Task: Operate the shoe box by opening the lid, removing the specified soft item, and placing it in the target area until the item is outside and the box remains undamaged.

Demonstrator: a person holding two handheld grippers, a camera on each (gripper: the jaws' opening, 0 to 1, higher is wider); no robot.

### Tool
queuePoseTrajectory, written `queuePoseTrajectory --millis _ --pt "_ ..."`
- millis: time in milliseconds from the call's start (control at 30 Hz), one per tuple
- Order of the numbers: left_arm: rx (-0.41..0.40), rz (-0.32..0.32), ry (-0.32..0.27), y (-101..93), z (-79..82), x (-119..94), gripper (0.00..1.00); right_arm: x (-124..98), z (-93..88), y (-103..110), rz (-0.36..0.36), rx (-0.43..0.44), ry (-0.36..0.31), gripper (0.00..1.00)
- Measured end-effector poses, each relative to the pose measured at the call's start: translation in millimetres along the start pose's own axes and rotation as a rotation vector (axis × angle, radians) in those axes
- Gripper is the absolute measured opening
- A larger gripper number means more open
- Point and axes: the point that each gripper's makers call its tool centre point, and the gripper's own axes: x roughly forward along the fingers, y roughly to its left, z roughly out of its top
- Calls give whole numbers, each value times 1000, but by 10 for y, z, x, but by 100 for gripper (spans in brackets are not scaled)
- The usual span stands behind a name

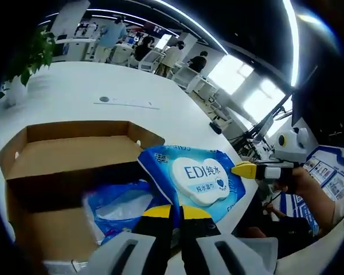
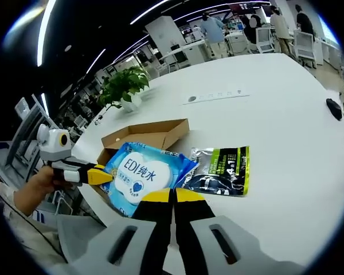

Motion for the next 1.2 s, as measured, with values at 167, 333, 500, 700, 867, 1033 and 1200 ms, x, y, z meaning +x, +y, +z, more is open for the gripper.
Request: queuePoseTrajectory --millis 167,333,500,700,867,1033,1200 --pt "13 -1 -10 -107 26 84 3 -51 1 -147 -14 14 -2 0" --pt "19 0 -12 -174 48 178 3 -65 -2 -260 -26 19 5 0" --pt "16 2 -21 -217 99 281 3 -75 41 -382 -29 24 3 0" --pt "13 10 -35 -267 156 385 3 -70 87 -456 -32 24 1 0" --pt "14 14 -40 -287 209 489 3 -71 124 -534 -34 28 1 0" --pt "29 17 -41 -327 251 570 3 -73 154 -618 -40 26 2 0" --pt "39 14 -38 -349 286 651 3 -83 174 -700 -46 30 -1 0"
